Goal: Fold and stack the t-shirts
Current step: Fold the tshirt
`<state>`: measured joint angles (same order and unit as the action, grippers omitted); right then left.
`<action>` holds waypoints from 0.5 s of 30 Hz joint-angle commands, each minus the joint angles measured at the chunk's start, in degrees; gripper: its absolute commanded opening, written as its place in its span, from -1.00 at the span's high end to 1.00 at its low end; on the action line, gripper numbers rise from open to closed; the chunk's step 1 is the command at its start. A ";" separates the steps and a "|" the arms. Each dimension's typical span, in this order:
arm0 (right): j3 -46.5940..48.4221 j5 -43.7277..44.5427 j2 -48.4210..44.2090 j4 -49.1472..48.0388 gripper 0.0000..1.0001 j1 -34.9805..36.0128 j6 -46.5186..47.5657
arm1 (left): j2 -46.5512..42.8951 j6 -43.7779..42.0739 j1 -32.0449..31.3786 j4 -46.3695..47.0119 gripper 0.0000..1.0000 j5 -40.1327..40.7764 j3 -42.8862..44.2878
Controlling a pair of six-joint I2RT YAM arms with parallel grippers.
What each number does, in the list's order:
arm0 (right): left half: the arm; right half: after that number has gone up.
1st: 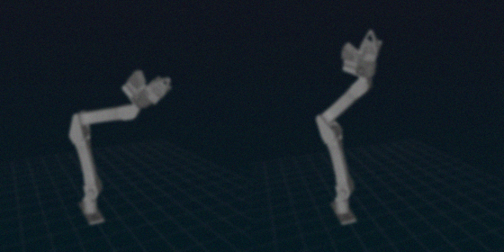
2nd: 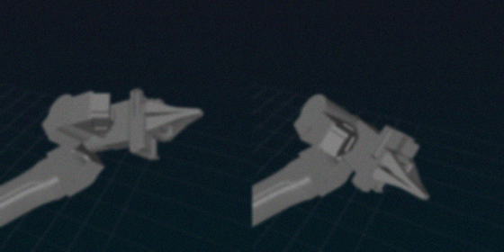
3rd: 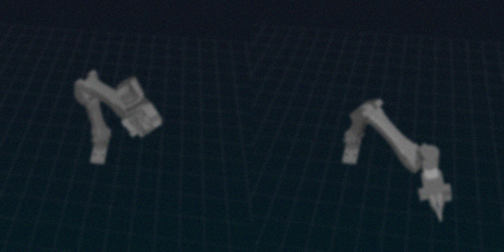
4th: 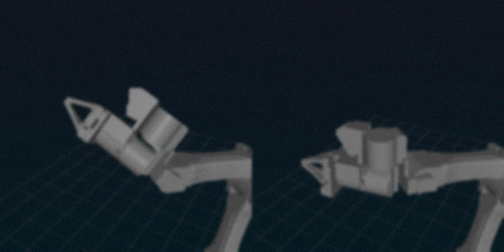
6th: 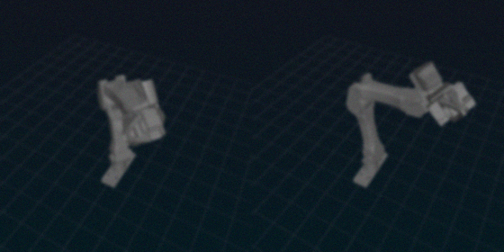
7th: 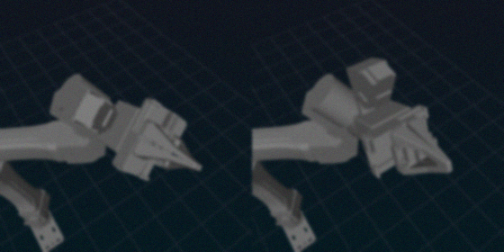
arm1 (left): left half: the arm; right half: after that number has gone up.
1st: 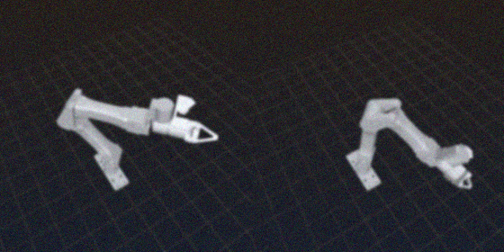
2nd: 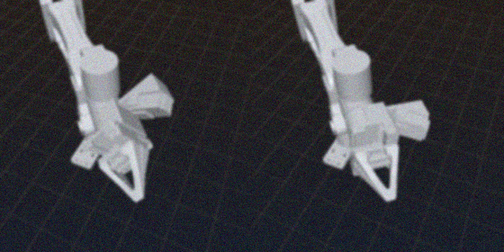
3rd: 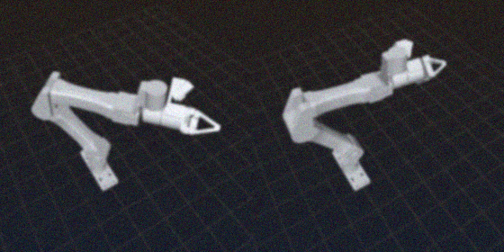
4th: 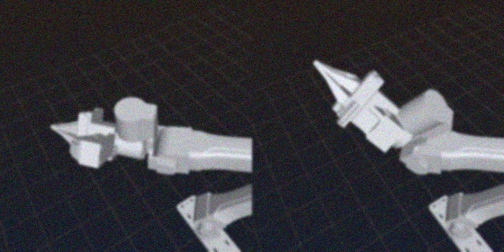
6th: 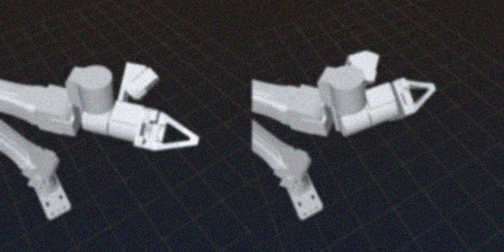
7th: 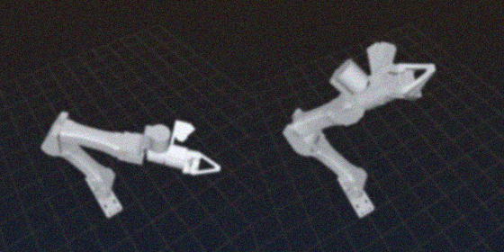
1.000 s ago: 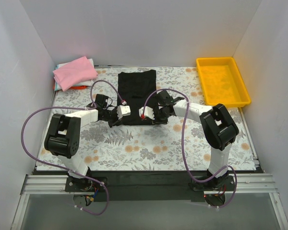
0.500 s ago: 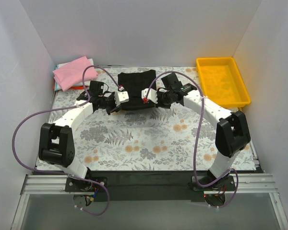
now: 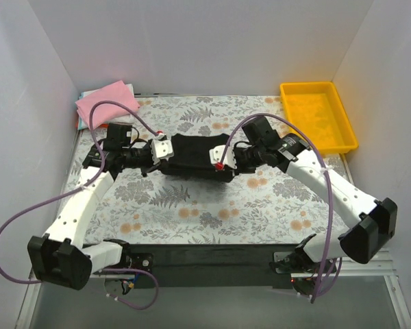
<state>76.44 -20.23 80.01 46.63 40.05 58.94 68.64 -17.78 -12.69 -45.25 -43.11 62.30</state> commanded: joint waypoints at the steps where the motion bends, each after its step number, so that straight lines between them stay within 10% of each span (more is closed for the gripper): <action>1: 2.82 1.41 -1.52 5.05 0.97 -0.68 2.40 | -1.42 3.36 0.12 -2.65 1.00 -0.49 2.55; 15: 20.93 -2.18 24.82 4.43 0.97 -9.90 9.18 | 21.59 6.18 0.91 15.97 1.00 3.82 7.74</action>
<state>92.33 -20.69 101.08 50.37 32.36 66.35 87.09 -11.51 -12.34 -34.96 -40.49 67.68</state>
